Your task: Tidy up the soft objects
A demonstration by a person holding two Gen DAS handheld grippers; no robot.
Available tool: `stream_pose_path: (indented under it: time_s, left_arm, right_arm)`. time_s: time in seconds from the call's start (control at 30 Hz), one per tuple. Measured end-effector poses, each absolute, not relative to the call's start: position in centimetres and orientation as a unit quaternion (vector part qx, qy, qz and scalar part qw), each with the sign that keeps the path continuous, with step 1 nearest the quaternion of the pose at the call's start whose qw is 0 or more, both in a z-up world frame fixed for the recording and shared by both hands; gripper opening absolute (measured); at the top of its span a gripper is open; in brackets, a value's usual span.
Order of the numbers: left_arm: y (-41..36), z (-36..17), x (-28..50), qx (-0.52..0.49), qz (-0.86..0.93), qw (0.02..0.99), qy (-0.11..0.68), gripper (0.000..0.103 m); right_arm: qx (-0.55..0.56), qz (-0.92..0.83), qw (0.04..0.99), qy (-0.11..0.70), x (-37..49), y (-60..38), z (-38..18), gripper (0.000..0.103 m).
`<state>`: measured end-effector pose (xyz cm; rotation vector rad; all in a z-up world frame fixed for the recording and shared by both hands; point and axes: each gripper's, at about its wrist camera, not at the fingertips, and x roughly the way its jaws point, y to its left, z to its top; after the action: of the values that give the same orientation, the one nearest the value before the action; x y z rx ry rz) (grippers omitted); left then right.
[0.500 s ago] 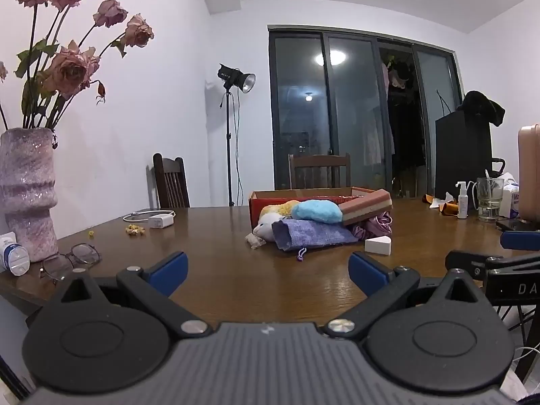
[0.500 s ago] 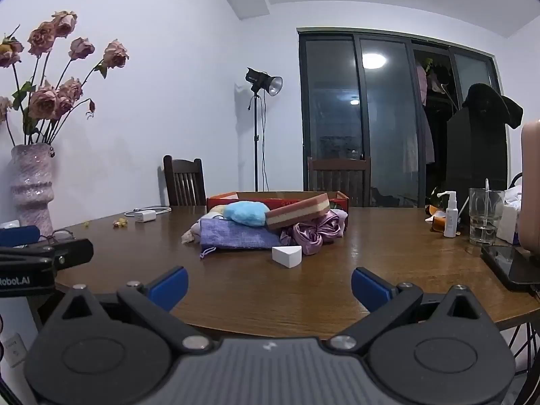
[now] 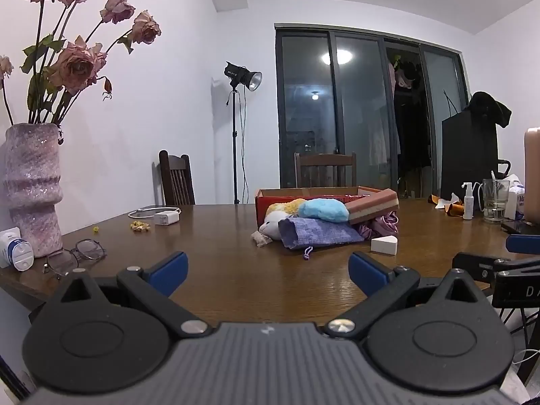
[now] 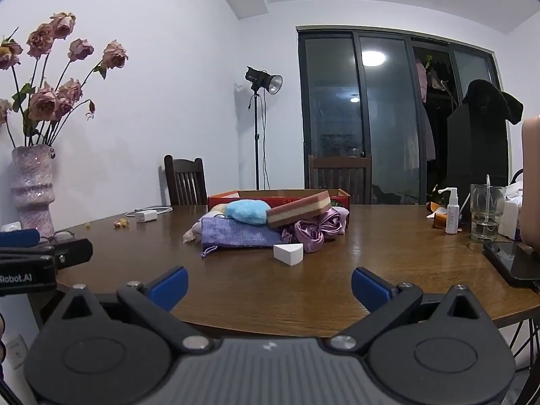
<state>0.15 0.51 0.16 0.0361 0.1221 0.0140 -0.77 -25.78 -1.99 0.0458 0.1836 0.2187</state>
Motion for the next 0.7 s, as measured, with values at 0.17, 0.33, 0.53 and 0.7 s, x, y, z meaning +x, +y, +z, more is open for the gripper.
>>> stream_pose_path:
  time_s: [0.17, 0.33, 0.53, 0.7]
  left_arm:
    - [0.38, 0.06, 0.26, 0.017, 0.006, 0.998, 0.067, 0.103]
    - [0.34, 0.00, 0.30, 0.018, 0.007, 0.998, 0.064, 0.103]
    - [0.27, -0.06, 0.26, 0.019, 0.009, 0.998, 0.063, 0.103]
    - [0.30, -0.07, 0.16, 0.020, 0.010, 0.998, 0.060, 0.103]
  right_arm:
    - [0.022, 0.109, 0.989, 0.092, -0.82, -25.65, -2.00, 0.103]
    - [0.024, 0.108, 0.990, 0.093, -0.76, -25.64, -2.01, 0.103]
    - [0.023, 0.108, 0.990, 0.090, -0.76, -25.59, -1.99, 0.103]
    - [0.025, 0.108, 0.990, 0.089, -0.76, -25.67, -1.94, 0.103]
